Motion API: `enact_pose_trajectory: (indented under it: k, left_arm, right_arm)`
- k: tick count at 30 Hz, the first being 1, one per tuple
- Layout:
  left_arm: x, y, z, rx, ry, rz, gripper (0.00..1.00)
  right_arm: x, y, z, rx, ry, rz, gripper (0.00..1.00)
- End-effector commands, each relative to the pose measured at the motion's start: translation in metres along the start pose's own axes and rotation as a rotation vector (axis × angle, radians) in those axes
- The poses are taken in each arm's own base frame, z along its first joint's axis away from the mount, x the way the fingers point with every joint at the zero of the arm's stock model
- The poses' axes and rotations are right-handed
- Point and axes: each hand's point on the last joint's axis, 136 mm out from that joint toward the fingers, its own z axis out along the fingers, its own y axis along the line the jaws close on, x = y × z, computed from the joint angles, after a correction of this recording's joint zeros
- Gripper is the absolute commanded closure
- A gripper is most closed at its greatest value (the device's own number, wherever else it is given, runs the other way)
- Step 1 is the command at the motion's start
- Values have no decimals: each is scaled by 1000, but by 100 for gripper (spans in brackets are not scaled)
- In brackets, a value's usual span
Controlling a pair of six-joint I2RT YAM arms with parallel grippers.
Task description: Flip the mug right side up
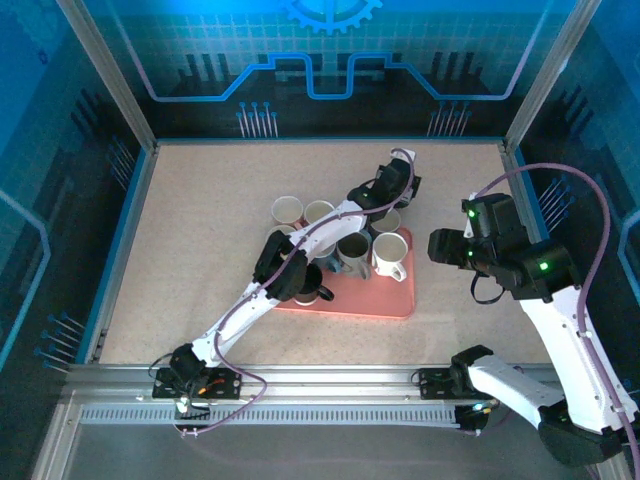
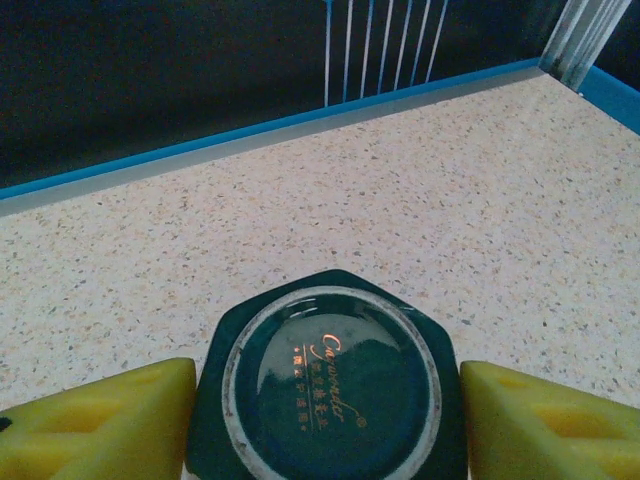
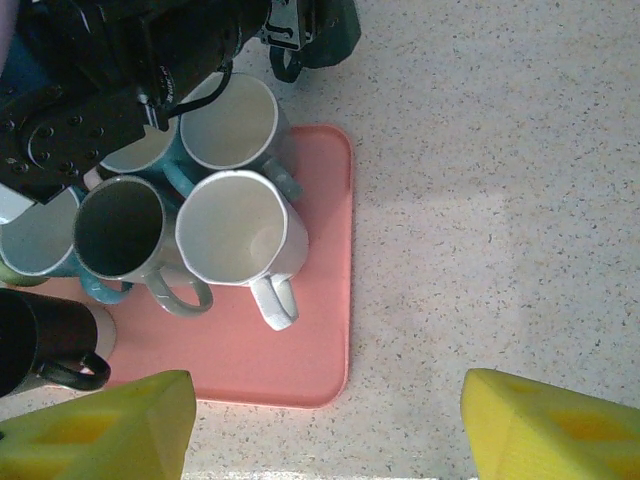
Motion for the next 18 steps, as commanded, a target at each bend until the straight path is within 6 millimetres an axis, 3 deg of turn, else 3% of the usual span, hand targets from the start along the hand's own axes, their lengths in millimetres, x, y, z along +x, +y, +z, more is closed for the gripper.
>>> enact_pose_trajectory:
  k: [1, 6, 10, 12, 16, 18]
  left_arm:
    - [20, 21, 7, -39, 84, -35, 36]
    - [22, 33, 2, -89, 115, 0, 42]
    - [17, 42, -1, -97, 128, -5, 41]
    - [15, 41, -2, -83, 127, -8, 36]
    - [18, 40, -2, -71, 141, -17, 16]
    - [23, 41, 0, -71, 150, -28, 13]
  right_arm:
    - [1, -5, 2, 12, -9, 26, 28]
    - [0, -4, 3, 3, -21, 33, 28]
    - [-1, -2, 6, -6, -23, 34, 28]
    - [-1, -1, 7, -10, -24, 36, 28]
    - [-2, 0, 10, -12, -22, 37, 28]
    - [-3, 1, 10, -11, -23, 35, 28]
